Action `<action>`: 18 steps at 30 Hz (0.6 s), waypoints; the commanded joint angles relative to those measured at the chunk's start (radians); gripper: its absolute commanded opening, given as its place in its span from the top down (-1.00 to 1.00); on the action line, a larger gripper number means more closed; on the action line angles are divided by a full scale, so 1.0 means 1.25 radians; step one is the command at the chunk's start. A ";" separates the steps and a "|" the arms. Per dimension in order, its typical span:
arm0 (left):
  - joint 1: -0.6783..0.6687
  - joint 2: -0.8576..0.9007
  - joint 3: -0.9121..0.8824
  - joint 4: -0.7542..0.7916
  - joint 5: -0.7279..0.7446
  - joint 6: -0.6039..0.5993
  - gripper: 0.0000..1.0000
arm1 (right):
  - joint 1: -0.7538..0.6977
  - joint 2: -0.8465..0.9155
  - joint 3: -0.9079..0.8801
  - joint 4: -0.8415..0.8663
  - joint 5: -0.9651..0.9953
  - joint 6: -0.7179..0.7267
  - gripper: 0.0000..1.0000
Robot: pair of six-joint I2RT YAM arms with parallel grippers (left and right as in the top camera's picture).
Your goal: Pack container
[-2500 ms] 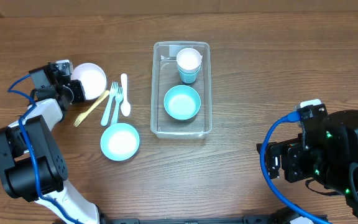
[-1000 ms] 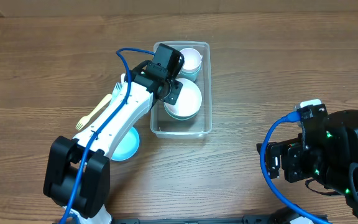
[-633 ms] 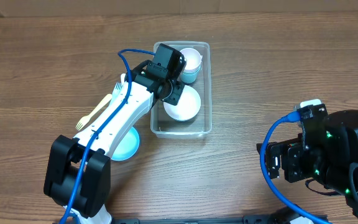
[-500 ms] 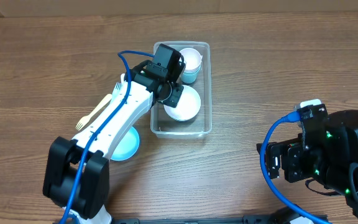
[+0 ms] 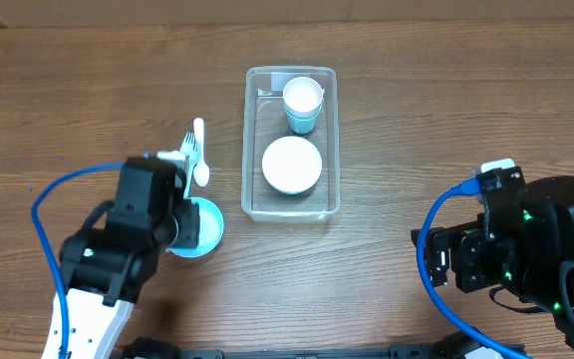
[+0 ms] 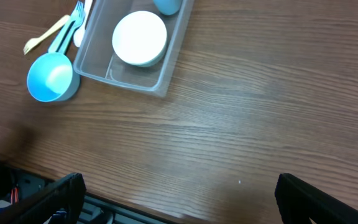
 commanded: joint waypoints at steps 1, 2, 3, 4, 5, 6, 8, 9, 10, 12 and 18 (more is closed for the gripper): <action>0.005 -0.006 -0.102 0.048 0.011 -0.052 0.11 | 0.000 -0.005 0.008 0.005 -0.004 -0.003 -1.00; 0.006 -0.002 -0.114 0.074 0.011 -0.096 -0.01 | 0.000 -0.005 0.008 0.005 -0.004 -0.003 -1.00; 0.006 0.005 -0.118 0.086 0.009 -0.112 -0.06 | 0.000 -0.005 0.008 0.005 -0.004 -0.003 -1.00; 0.009 0.013 -0.120 0.090 -0.001 -0.126 -0.08 | 0.000 -0.005 0.008 0.005 -0.004 -0.003 -1.00; 0.013 0.029 -0.120 0.088 -0.021 -0.143 -0.09 | 0.000 -0.005 0.008 0.005 -0.004 -0.003 -1.00; 0.024 0.051 -0.120 0.084 -0.038 -0.159 -0.08 | 0.000 -0.005 0.008 0.005 -0.004 -0.003 -1.00; 0.054 0.104 -0.120 0.086 -0.041 -0.167 0.01 | 0.000 -0.005 0.008 0.005 -0.004 -0.003 -1.00; 0.073 0.138 -0.120 0.089 -0.041 -0.170 0.07 | 0.000 -0.005 0.008 0.005 -0.004 -0.003 -1.00; 0.087 0.161 -0.120 0.090 -0.048 -0.170 0.13 | 0.000 -0.005 0.008 0.005 -0.004 -0.003 -1.00; 0.117 0.205 -0.120 0.099 -0.049 -0.166 0.13 | 0.000 -0.005 0.008 0.005 -0.004 -0.003 -1.00; 0.136 0.340 -0.120 0.149 -0.053 -0.123 -0.36 | 0.000 -0.005 0.008 0.005 -0.004 -0.003 -1.00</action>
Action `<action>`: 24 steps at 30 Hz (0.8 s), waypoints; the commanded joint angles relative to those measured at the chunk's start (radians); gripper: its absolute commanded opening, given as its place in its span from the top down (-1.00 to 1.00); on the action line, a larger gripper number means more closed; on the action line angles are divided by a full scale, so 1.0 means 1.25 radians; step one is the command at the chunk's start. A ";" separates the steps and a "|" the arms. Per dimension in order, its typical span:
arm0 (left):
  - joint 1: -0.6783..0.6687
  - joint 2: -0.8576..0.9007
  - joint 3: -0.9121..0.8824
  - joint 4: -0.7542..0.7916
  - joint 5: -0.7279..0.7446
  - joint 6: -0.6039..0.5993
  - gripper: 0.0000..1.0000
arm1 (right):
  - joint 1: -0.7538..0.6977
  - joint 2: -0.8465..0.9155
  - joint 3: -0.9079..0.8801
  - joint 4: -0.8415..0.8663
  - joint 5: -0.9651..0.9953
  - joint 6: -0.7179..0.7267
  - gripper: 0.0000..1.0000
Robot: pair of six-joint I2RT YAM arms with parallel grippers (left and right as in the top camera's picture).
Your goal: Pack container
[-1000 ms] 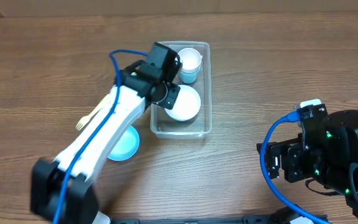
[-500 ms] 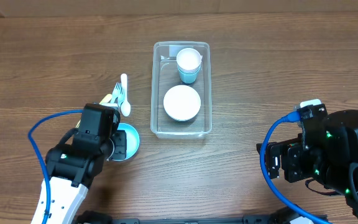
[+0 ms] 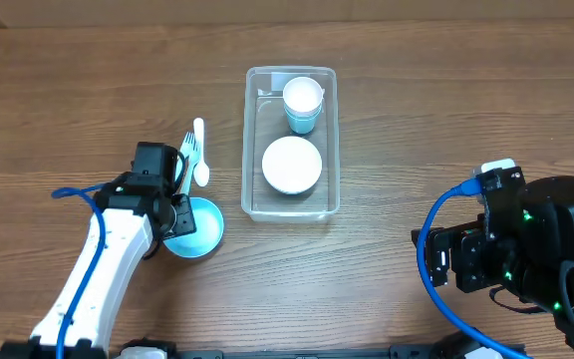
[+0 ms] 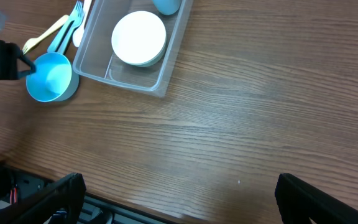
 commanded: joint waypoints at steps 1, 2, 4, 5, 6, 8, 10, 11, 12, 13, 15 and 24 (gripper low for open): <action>0.005 0.073 -0.003 0.020 -0.007 0.017 -0.35 | 0.000 -0.005 0.008 0.004 -0.004 -0.003 -1.00; 0.005 0.111 -0.003 0.039 -0.001 0.017 -0.28 | 0.000 -0.005 0.008 0.004 -0.004 -0.003 -1.00; 0.005 0.155 -0.003 0.072 -0.001 0.017 -0.27 | 0.000 -0.005 0.008 0.004 -0.004 -0.003 -1.00; 0.005 0.170 -0.003 0.083 0.000 0.017 -0.28 | 0.000 -0.005 0.008 0.004 -0.004 -0.003 -1.00; 0.005 0.193 -0.003 0.099 0.009 0.018 -0.28 | 0.000 -0.005 0.008 0.004 -0.004 -0.003 -1.00; 0.005 0.242 -0.003 0.117 0.020 0.019 -0.17 | 0.000 -0.005 0.008 0.004 -0.004 -0.003 -1.00; 0.005 0.258 -0.003 0.125 0.027 0.019 0.12 | 0.000 -0.005 0.008 0.004 -0.004 -0.003 -1.00; 0.005 0.264 -0.003 0.128 0.027 0.019 0.37 | 0.000 -0.005 0.008 0.004 -0.004 -0.003 -1.00; 0.005 0.267 -0.003 0.130 0.027 0.019 0.64 | 0.000 -0.005 0.008 0.004 -0.004 -0.003 -1.00; 0.005 0.267 -0.003 0.131 0.027 0.019 0.81 | 0.000 -0.005 0.008 0.004 -0.004 -0.003 -1.00; 0.005 0.266 -0.002 0.137 0.036 0.019 0.92 | 0.000 -0.005 0.008 0.004 -0.004 -0.003 -1.00; 0.005 0.073 0.147 0.019 0.025 -0.060 0.92 | 0.000 -0.005 0.008 0.004 -0.004 -0.003 -1.00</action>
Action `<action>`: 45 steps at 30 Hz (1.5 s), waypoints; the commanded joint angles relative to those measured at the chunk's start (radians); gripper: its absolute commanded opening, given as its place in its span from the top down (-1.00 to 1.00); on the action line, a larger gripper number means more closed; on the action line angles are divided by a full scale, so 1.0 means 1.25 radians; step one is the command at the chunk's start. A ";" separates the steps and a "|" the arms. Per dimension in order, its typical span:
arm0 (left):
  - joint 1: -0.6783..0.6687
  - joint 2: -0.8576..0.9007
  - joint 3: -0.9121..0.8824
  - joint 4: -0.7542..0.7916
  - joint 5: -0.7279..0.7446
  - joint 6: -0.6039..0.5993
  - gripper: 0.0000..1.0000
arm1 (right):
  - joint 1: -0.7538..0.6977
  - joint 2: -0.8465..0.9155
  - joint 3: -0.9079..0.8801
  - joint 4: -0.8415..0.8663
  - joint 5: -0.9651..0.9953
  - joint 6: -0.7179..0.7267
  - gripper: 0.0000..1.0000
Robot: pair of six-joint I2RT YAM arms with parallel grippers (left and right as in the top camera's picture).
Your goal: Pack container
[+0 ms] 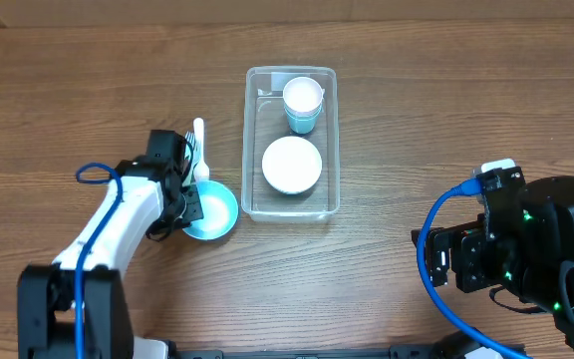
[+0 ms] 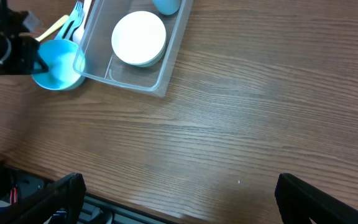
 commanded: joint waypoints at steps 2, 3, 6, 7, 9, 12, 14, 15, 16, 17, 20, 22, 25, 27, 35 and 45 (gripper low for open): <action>0.000 -0.164 0.153 -0.040 -0.077 -0.082 0.92 | 0.000 -0.005 0.008 0.005 -0.004 -0.003 -1.00; -0.002 -0.194 0.188 -0.051 -0.118 -0.097 0.92 | 0.000 -0.005 0.008 0.005 -0.004 -0.003 -1.00; -0.016 -0.239 0.274 -0.025 -0.085 -0.102 0.92 | 0.000 -0.005 0.008 0.005 -0.004 -0.003 -1.00; -0.031 -0.237 0.289 -0.004 -0.040 -0.098 0.92 | 0.000 -0.005 0.008 0.005 -0.004 -0.003 -1.00; -0.100 -0.211 0.291 0.061 0.034 -0.072 0.92 | 0.000 -0.005 0.008 0.005 -0.004 -0.003 -1.00; -0.199 -0.128 0.291 0.095 0.034 -0.025 0.92 | 0.000 -0.005 0.008 0.005 -0.004 -0.003 -1.00; -0.265 -0.049 0.291 0.112 0.034 0.053 0.92 | 0.000 -0.005 0.008 0.005 -0.004 -0.003 -1.00; -0.283 -0.018 0.291 0.118 0.033 0.074 0.92 | 0.000 -0.005 0.008 0.005 -0.004 -0.003 -1.00; -0.291 0.013 0.291 0.127 0.034 0.078 0.92 | 0.000 -0.005 0.008 0.005 -0.004 -0.003 -1.00; -0.291 0.031 0.291 0.134 0.034 0.078 0.92 | 0.000 -0.005 0.008 0.005 -0.004 -0.003 -1.00; -0.291 0.075 0.291 0.162 0.036 0.103 0.92 | 0.000 -0.005 0.008 0.005 -0.004 -0.003 -1.00; -0.291 0.080 0.291 0.162 0.040 0.125 0.92 | 0.000 -0.005 0.008 0.005 -0.004 -0.003 -1.00; -0.291 0.082 0.291 0.162 0.041 0.145 0.92 | 0.000 -0.005 0.008 0.005 -0.004 -0.003 -1.00; -0.293 0.106 0.291 0.157 0.074 0.163 0.92 | 0.000 -0.005 0.008 0.005 -0.004 -0.003 -1.00; -0.297 0.189 0.291 0.172 0.114 0.162 0.92 | 0.000 -0.005 0.008 0.005 -0.004 -0.003 -1.00; -0.296 0.185 0.311 0.170 0.093 0.149 0.01 | 0.000 -0.005 0.008 0.005 -0.004 -0.003 -1.00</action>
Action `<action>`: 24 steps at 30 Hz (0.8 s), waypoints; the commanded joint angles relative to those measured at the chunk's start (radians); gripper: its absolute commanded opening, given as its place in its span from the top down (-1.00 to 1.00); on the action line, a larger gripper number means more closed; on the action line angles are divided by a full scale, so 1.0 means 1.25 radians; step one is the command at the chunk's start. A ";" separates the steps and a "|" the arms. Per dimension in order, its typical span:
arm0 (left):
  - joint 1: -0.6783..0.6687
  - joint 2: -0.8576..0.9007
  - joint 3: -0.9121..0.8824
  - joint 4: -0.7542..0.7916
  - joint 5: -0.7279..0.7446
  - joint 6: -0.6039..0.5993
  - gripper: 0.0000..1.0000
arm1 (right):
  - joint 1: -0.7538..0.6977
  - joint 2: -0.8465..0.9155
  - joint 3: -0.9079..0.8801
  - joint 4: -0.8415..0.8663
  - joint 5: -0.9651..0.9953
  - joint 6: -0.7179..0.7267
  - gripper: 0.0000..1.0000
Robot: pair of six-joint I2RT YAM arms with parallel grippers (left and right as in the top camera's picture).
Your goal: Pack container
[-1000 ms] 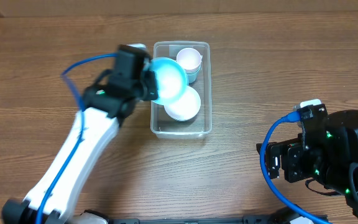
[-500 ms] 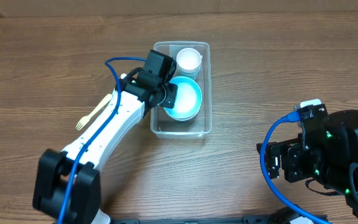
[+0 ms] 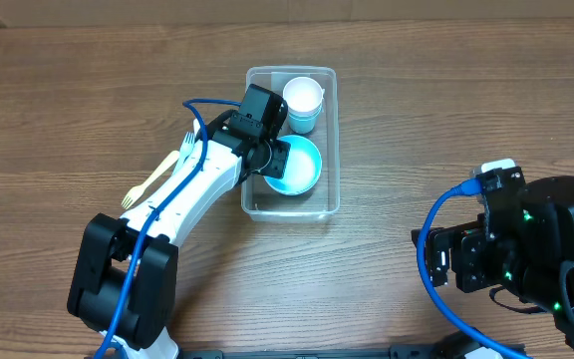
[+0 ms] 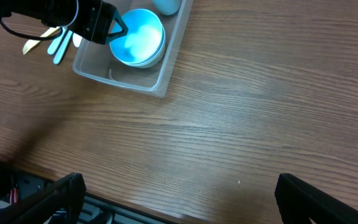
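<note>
The clear plastic container (image 3: 328,150) stands at the table's middle. Inside it, a blue bowl (image 3: 300,167) rests on a white bowl whose rim barely shows under it (image 4: 148,63). My left gripper (image 3: 272,160) reaches over the container's left wall and is shut on the blue bowl's (image 4: 140,34) left rim. A white-and-blue cup (image 3: 304,100) stands at the container's far end. My right gripper (image 4: 179,193) is open over bare table at the right, far from the container, with nothing between its fingers.
Loose cutlery lies left of the container: a yellow fork (image 3: 150,180) and a blue fork with a white spoon (image 4: 59,48), partly hidden under the left arm in the overhead view. The right arm's body (image 3: 531,254) fills the lower right corner.
The blue bowl was on the table left of the container, with my left gripper at it. Now it sits inside the container on the white bowl, still gripped. The right arm has not moved.
First my left arm hovered over the blue bowl on the table beside the cutlery. Then the gripper was at the bowl's left rim. Later the bowl stood closer to the container's wall. Now it is in the container, covering the white bowl.
</note>
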 commanded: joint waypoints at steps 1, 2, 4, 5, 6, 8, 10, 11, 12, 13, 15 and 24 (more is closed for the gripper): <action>-0.005 -0.001 0.049 -0.020 0.000 0.000 0.03 | 0.000 -0.005 0.008 0.005 -0.004 -0.003 -1.00; -0.005 -0.006 0.089 -0.052 0.000 0.001 0.07 | 0.000 -0.005 0.008 0.005 -0.004 -0.003 -1.00; -0.005 -0.022 0.179 -0.129 -0.001 0.004 0.20 | 0.000 -0.005 0.008 0.005 -0.004 -0.003 -1.00; -0.005 -0.038 0.229 -0.174 -0.014 0.007 0.28 | 0.000 -0.005 0.008 0.005 -0.004 -0.003 -1.00; -0.005 -0.059 0.262 -0.204 -0.037 0.007 0.32 | 0.000 -0.005 0.008 0.005 -0.004 -0.003 -1.00; -0.002 -0.132 0.294 -0.242 -0.102 0.006 0.31 | 0.000 -0.005 0.008 0.005 -0.004 -0.003 -1.00; 0.011 -0.206 0.294 -0.270 -0.190 -0.024 0.27 | 0.000 -0.005 0.008 0.005 -0.004 -0.003 -1.00; 0.027 -0.247 0.293 -0.292 -0.224 -0.025 0.27 | 0.000 -0.005 0.008 0.005 -0.004 -0.003 -1.00; 0.046 -0.274 0.293 -0.311 -0.243 -0.032 0.27 | 0.000 -0.005 0.008 0.005 -0.004 -0.003 -1.00; 0.080 -0.301 0.293 -0.338 -0.258 -0.048 0.27 | 0.000 -0.005 0.008 0.005 -0.004 -0.003 -1.00; 0.168 -0.326 0.287 -0.378 -0.255 -0.063 0.25 | 0.000 -0.005 0.008 0.005 -0.004 -0.003 -1.00; 0.297 -0.279 0.044 -0.242 -0.221 -0.071 -0.95 | 0.000 -0.005 0.008 0.005 -0.004 -0.003 -1.00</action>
